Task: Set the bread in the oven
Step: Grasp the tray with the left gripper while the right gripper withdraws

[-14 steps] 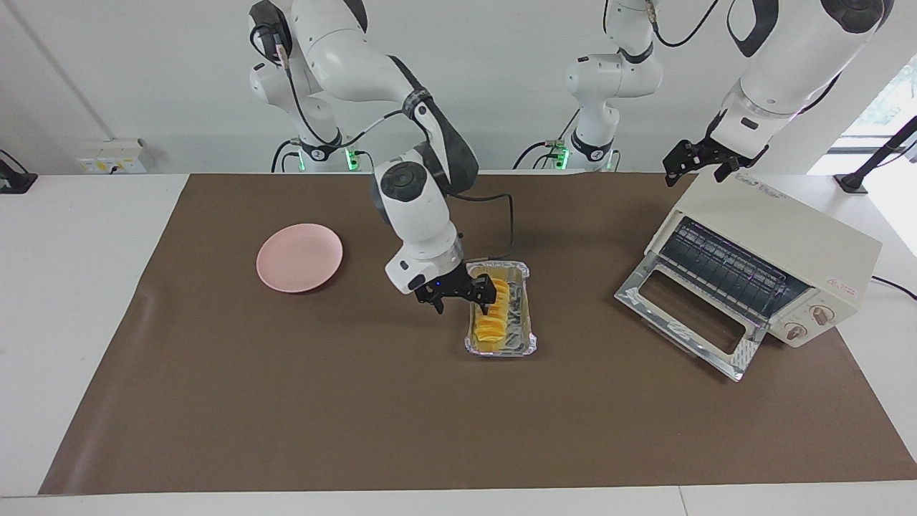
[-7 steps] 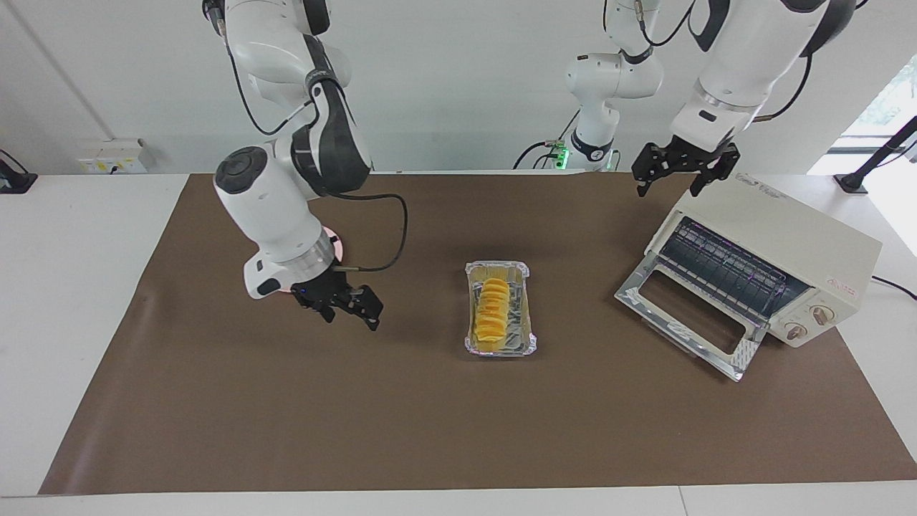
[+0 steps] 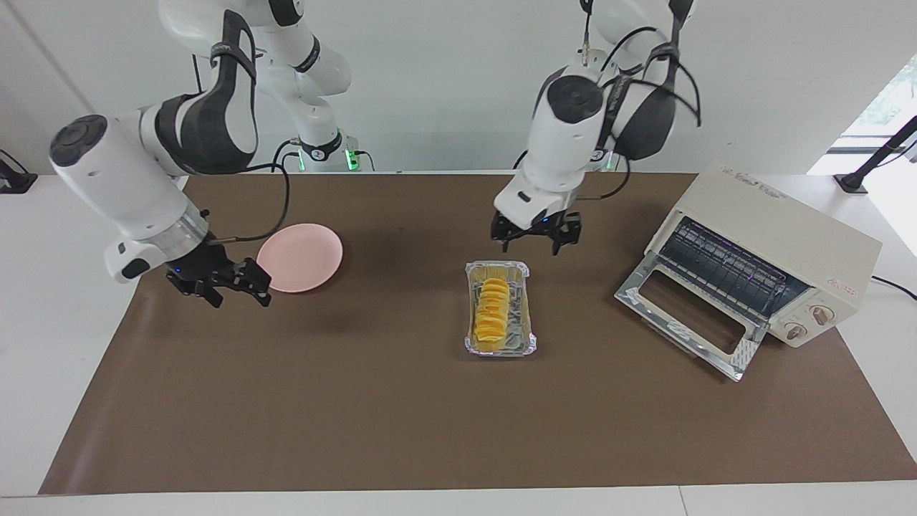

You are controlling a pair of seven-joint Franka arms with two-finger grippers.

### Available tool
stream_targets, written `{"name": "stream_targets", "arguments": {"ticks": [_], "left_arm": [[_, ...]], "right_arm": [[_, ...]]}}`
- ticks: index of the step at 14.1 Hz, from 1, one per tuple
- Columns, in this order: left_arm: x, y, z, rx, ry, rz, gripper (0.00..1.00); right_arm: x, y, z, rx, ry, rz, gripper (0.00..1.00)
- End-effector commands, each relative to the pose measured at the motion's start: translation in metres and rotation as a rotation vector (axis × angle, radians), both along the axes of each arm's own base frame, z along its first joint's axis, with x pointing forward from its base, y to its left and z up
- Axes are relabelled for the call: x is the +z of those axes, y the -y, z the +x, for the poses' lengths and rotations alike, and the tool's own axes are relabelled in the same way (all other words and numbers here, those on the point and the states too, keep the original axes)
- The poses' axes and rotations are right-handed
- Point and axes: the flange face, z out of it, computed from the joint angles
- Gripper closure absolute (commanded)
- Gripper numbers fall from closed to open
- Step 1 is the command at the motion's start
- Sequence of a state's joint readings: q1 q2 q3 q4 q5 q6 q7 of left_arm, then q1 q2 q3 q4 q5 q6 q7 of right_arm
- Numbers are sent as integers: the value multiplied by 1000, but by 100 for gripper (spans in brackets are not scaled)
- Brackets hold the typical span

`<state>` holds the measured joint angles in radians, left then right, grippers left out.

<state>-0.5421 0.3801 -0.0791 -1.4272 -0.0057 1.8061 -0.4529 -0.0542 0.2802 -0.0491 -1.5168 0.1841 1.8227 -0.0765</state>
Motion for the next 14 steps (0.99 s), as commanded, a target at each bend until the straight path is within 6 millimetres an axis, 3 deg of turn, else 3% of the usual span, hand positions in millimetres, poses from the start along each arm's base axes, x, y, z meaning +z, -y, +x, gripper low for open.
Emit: {"name": "stream_targets", "arguments": {"ticks": [1,3,7,10,11,14], "left_arm": [[-46,29,4,-11,1,26,0],[-92,65,-5,-39,3,75,0],[-118,71,2,-31,45,44,0],[-142,75,0,-36,41,44,0],[-149,79,-3,-26,35,48,6],[-153,82,-5,-5,31,50,40]], "right_arm": [[13,26,-22,118,-40,-108,0],[31,38,-37,151,-68,-141,0],[90,43,-86,172,-99,-184,0],[115,38,-114,170,-121,-176,0],[117,36,-117,164,-127,-173,0],[109,30,-113,137,-93,-169,0]]}}
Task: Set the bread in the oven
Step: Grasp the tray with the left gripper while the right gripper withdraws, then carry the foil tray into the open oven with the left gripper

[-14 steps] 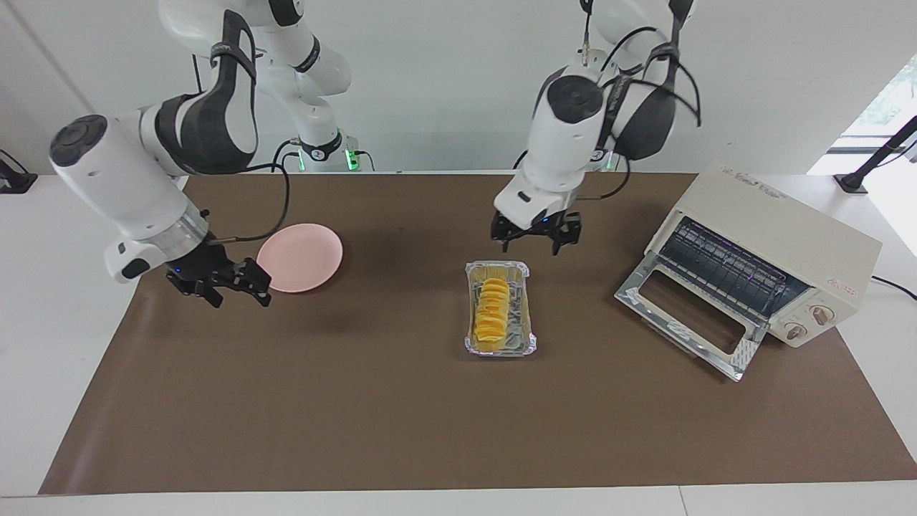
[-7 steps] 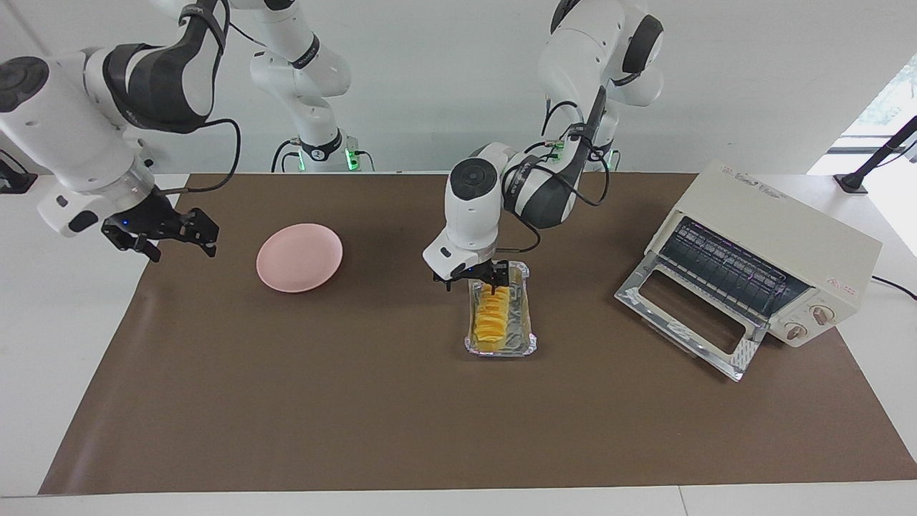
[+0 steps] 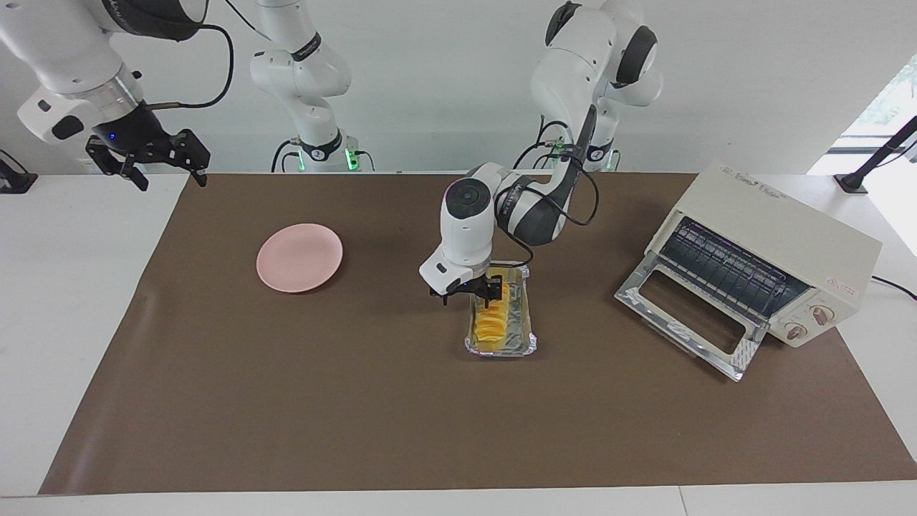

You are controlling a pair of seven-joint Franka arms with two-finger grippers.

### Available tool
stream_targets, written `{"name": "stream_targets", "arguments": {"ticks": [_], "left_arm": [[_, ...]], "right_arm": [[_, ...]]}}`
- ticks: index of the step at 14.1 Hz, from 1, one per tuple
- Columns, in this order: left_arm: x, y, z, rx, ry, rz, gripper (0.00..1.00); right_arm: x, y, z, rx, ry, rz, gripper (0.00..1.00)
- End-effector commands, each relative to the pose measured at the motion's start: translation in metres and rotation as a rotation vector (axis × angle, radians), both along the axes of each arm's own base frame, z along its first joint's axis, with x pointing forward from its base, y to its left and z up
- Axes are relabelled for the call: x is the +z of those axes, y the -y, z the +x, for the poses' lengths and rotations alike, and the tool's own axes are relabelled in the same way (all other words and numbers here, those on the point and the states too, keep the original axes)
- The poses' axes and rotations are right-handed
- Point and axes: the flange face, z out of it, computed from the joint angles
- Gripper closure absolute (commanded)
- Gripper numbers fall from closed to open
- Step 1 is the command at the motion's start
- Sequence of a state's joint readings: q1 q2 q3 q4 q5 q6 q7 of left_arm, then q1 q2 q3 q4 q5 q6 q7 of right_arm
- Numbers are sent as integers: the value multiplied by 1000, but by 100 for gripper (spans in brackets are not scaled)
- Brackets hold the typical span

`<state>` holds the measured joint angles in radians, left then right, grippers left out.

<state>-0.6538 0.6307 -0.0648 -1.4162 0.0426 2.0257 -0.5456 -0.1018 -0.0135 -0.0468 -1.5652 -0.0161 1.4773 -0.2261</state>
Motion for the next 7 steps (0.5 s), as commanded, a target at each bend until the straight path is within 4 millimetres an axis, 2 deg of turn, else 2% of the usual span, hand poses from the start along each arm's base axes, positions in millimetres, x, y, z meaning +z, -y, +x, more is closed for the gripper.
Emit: {"name": "stream_targets", "arguments": {"ticks": [1,4,5,7], "left_arm": [[-4,4,-1,15,23,11,52],[-10,3,-4,12,13,22,84],[-10,2,-5,28,3,29,100],[-4,-5,0,98,-17,53,100]], "right_arm": [[-11,-3,6,-46,46,-10,0],[-15,-4,6,-51,39,-7,0],[-15,-3,6,-53,36,-6,0],[-15,-8,6,-47,27,-5,0]]}}
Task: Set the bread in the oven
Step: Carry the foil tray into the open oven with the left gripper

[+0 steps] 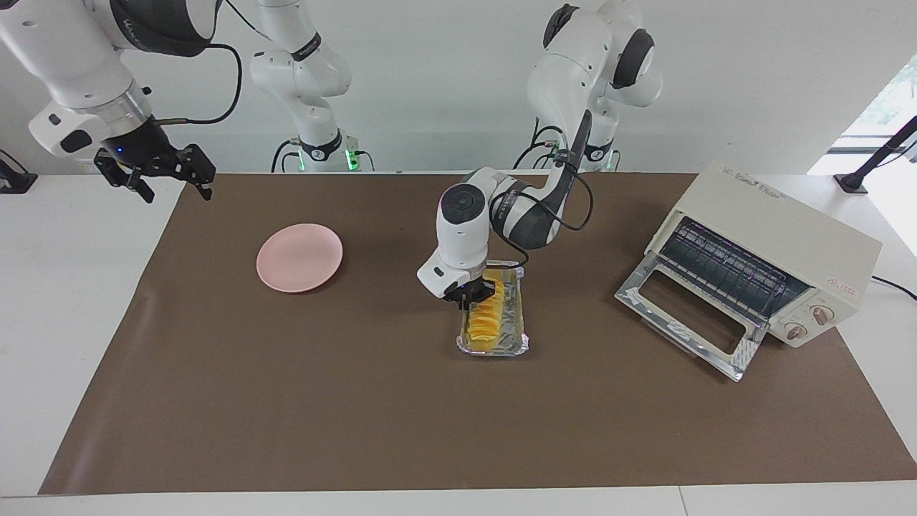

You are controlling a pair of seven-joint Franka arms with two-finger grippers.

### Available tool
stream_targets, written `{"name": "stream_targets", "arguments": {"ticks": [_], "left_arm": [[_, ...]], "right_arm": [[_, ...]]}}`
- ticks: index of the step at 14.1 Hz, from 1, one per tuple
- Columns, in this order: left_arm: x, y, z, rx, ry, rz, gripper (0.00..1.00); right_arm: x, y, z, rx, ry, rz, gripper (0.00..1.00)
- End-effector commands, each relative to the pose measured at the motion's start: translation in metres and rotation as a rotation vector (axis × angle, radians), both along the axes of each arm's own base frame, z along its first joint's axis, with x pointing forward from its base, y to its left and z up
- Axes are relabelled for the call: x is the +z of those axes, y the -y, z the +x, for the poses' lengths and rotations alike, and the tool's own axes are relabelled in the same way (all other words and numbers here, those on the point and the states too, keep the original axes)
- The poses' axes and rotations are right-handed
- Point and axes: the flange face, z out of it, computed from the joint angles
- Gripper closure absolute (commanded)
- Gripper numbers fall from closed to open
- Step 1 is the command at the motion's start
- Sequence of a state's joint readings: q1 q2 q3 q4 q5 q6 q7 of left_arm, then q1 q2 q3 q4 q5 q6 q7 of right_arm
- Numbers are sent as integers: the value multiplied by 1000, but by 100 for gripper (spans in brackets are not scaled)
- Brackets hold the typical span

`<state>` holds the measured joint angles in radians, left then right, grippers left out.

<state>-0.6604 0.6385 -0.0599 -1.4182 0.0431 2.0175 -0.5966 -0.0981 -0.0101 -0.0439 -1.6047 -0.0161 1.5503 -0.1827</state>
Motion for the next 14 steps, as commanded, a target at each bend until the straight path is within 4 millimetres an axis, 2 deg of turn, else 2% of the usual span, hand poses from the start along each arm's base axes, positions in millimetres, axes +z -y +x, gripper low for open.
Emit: {"name": "stream_targets", "arguments": {"ticks": [1,3,5,6,8,10,11,14], "left_arm": [[20,-11,9,68,-24,51,100],[56,-20,17,99,-44,77,100],[81,-49,42,181,-31,82,100],[86,-77,59,242,-33,82,100],[114,-139,90,370,2,69,100],[133,-205,116,489,42,97,100],[141,-238,122,542,46,127,100],[140,-323,130,680,-27,211,100]], "right_arm": [[-2,-9,-3,-6,-15,4,0],[-2,-10,-5,-4,-21,4,0],[1,-12,-8,-5,-53,22,0],[3,-11,-10,-10,-63,48,0],[4,-10,-10,-13,-60,51,0],[5,-10,-9,9,-53,33,0],[6,-10,-9,26,-52,32,0],[6,-8,-9,28,-50,34,0]]}}
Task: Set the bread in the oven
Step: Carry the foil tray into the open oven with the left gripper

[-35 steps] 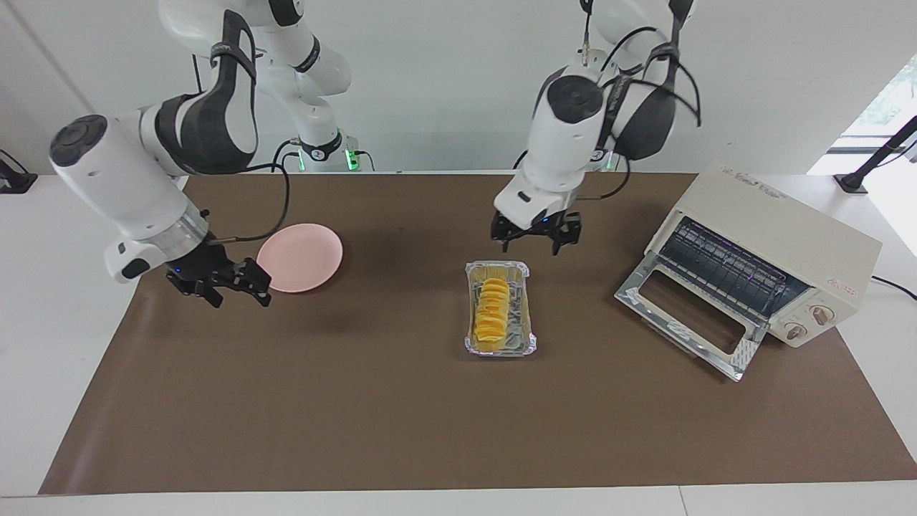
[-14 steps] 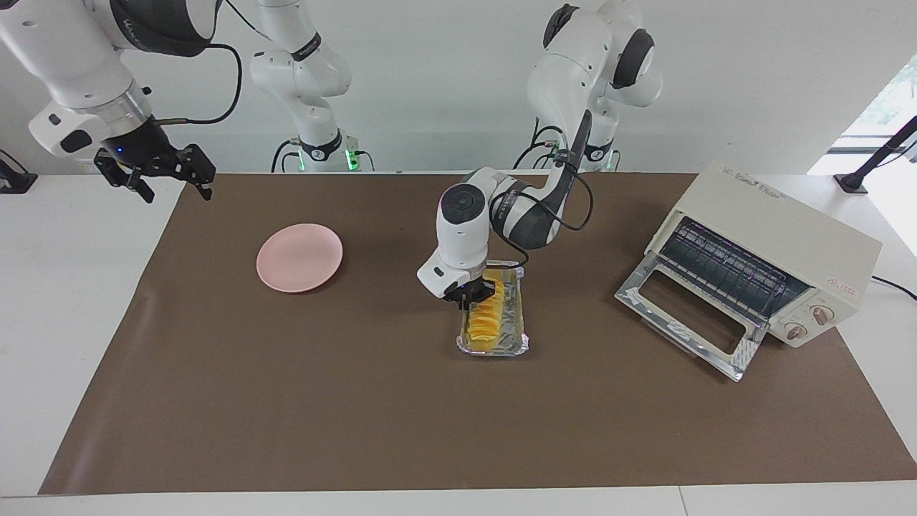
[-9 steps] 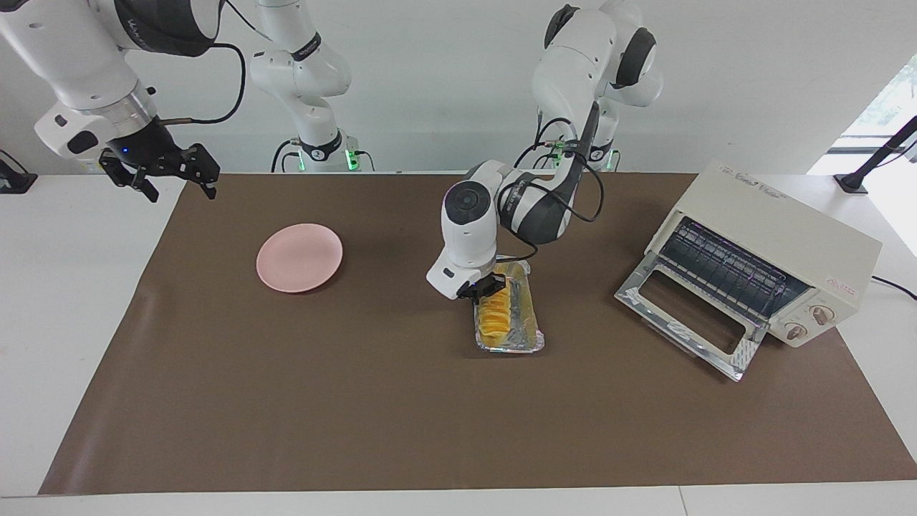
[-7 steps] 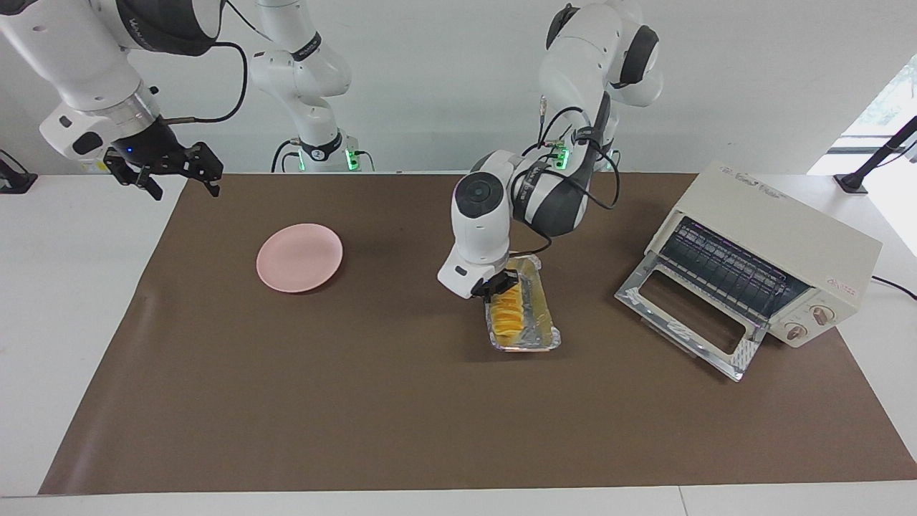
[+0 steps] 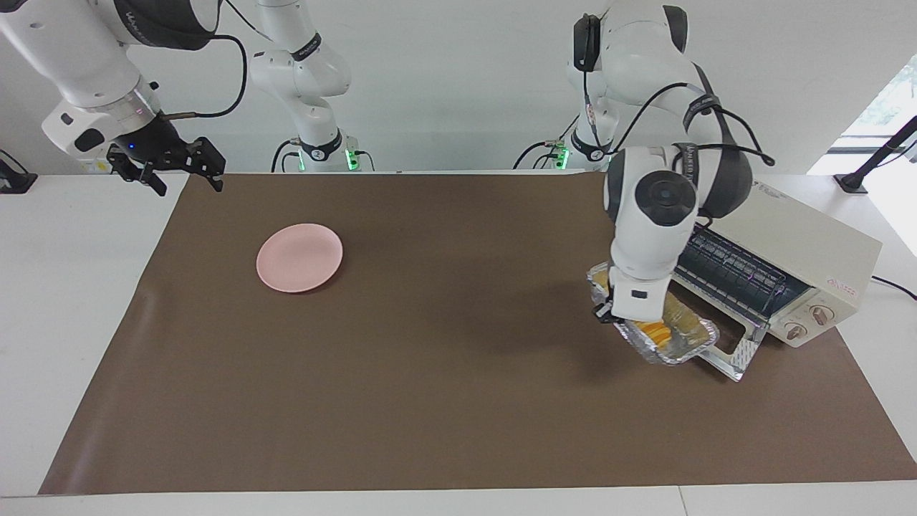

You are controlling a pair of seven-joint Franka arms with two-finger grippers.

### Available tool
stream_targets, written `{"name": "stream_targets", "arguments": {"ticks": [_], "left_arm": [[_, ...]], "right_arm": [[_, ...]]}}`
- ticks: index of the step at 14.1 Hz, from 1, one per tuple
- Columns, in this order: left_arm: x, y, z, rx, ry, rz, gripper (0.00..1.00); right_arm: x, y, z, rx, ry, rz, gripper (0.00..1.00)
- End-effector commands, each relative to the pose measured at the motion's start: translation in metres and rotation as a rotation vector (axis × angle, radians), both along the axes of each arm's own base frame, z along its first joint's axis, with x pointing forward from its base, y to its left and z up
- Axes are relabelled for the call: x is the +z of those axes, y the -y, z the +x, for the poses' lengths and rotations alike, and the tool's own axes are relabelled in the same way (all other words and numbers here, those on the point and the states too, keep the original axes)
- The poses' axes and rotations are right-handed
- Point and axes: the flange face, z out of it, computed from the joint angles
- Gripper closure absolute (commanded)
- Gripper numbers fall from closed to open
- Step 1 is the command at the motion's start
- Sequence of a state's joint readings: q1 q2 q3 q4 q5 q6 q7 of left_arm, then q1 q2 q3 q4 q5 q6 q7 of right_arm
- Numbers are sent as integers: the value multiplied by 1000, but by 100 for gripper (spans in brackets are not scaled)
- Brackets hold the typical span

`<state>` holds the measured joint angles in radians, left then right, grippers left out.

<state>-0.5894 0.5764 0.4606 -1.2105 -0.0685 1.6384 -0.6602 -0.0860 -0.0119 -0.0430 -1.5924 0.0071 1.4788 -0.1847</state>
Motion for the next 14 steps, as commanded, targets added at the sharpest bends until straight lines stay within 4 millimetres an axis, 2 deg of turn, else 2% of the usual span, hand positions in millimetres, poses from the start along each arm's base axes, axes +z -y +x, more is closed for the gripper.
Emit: {"name": "stream_targets", "arguments": {"ticks": [1,3,4,6,11,13,14], "left_arm": [[-3,-54,-6,112,-98,18,100],[-11,-96,-19,185,-169,23,100],[-20,-107,-24,213,-188,23,100],[-23,-133,-26,265,-190,23,100],[-46,-156,-35,350,-120,11,100],[-48,-165,-36,357,-104,11,100],[-48,-176,-36,374,-102,18,100]], "right_arm": [[4,3,-2,15,3,4,0],[5,2,-2,16,4,2,0],[5,0,-2,24,4,3,0],[4,-3,-2,30,1,3,0],[0,-1,-5,44,-9,5,0],[0,3,-5,59,-8,4,0],[1,4,-5,61,-7,3,0]]}}
